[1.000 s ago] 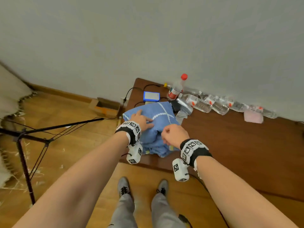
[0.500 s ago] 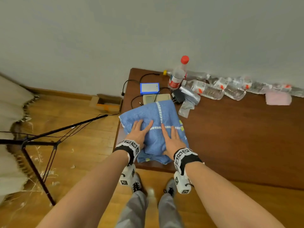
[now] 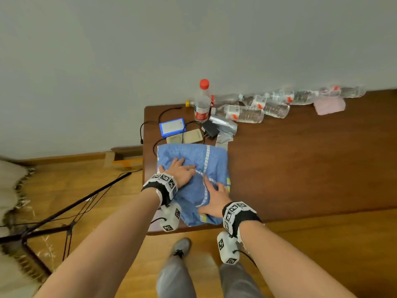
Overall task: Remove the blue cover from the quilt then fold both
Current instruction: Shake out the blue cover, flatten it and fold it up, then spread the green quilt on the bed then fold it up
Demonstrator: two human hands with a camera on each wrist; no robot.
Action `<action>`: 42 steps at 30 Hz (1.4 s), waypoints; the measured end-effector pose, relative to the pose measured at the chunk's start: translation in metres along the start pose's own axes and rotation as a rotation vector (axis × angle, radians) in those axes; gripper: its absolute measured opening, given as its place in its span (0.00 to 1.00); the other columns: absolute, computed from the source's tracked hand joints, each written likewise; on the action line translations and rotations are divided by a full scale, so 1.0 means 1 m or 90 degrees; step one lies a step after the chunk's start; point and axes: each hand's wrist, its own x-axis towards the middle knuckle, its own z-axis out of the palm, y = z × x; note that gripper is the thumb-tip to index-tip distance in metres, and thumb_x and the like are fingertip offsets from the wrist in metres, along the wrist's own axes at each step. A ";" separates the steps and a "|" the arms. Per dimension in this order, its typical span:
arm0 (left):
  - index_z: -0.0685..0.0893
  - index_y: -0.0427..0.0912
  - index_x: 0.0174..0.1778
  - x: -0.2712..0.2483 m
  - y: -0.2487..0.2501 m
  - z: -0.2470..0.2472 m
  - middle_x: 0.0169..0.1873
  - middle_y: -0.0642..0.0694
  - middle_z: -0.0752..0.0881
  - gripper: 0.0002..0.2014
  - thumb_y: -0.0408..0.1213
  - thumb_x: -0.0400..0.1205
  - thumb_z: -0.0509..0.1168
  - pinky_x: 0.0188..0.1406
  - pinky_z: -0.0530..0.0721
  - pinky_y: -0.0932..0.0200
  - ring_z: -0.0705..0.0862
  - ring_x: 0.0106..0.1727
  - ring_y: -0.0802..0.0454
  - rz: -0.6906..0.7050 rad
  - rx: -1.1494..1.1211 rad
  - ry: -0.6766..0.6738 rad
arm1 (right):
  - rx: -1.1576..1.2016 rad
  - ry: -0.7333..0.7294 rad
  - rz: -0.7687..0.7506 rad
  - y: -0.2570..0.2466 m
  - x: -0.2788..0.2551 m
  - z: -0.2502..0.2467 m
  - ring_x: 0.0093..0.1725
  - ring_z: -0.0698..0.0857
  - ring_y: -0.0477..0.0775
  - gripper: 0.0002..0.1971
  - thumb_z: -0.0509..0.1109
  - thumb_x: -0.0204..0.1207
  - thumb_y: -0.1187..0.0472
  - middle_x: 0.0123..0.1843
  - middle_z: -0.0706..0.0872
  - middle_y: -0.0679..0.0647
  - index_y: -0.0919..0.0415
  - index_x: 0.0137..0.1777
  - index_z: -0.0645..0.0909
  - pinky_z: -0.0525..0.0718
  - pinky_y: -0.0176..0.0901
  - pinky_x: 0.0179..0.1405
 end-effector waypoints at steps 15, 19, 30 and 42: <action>0.48 0.57 0.85 -0.063 0.015 -0.021 0.86 0.44 0.42 0.54 0.75 0.68 0.65 0.77 0.50 0.24 0.45 0.86 0.39 0.171 0.146 0.081 | 0.230 0.256 0.131 -0.019 -0.117 0.002 0.86 0.56 0.60 0.36 0.64 0.82 0.46 0.89 0.47 0.52 0.42 0.87 0.53 0.61 0.56 0.81; 0.68 0.52 0.80 -0.106 0.090 -0.044 0.83 0.42 0.62 0.32 0.60 0.81 0.61 0.78 0.65 0.39 0.64 0.82 0.43 0.344 0.107 0.118 | 0.259 0.373 0.150 -0.001 -0.193 -0.027 0.81 0.67 0.58 0.37 0.69 0.79 0.50 0.86 0.60 0.53 0.46 0.85 0.57 0.68 0.55 0.79; 0.77 0.49 0.73 -0.278 0.361 0.033 0.69 0.50 0.81 0.20 0.46 0.85 0.62 0.67 0.75 0.57 0.80 0.67 0.51 0.694 0.273 -0.029 | 0.487 0.676 0.270 0.154 -0.469 -0.007 0.69 0.80 0.53 0.28 0.68 0.82 0.54 0.74 0.79 0.52 0.50 0.81 0.67 0.79 0.45 0.65; 0.79 0.51 0.71 -0.377 0.543 0.208 0.70 0.51 0.80 0.19 0.47 0.84 0.65 0.73 0.76 0.50 0.79 0.69 0.53 0.868 0.376 -0.189 | 0.685 0.802 0.427 0.323 -0.613 0.135 0.65 0.80 0.51 0.24 0.68 0.81 0.60 0.68 0.81 0.54 0.56 0.77 0.73 0.75 0.40 0.62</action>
